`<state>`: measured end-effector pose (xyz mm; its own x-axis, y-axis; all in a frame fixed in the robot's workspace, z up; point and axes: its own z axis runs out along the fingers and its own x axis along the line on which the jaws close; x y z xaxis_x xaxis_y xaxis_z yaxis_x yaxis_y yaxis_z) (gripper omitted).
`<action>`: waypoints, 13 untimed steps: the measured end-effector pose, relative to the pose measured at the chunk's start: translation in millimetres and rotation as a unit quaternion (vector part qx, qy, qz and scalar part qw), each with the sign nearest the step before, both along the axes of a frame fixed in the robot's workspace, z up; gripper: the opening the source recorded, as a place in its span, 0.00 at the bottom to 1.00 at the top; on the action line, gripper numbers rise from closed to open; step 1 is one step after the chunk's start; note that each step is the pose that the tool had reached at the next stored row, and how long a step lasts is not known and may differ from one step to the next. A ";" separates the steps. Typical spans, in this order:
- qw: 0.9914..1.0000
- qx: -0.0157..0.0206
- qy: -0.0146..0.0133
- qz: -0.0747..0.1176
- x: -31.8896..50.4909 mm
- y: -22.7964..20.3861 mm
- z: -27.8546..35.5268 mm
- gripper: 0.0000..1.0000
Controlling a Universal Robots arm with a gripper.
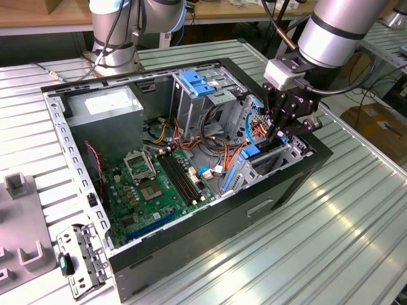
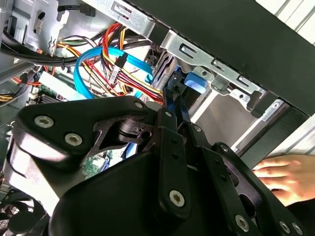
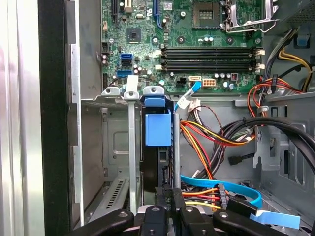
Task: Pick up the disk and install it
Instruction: 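Insert the first disk wire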
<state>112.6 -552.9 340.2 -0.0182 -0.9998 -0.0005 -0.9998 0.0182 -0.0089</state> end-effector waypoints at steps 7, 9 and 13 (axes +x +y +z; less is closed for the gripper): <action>1.000 0.000 0.000 0.000 0.2 0.0 13.0 0.24; 1.000 0.000 0.000 0.000 0.2 0.0 13.6 0.24; 1.000 0.000 0.000 0.000 0.2 0.0 14.9 0.11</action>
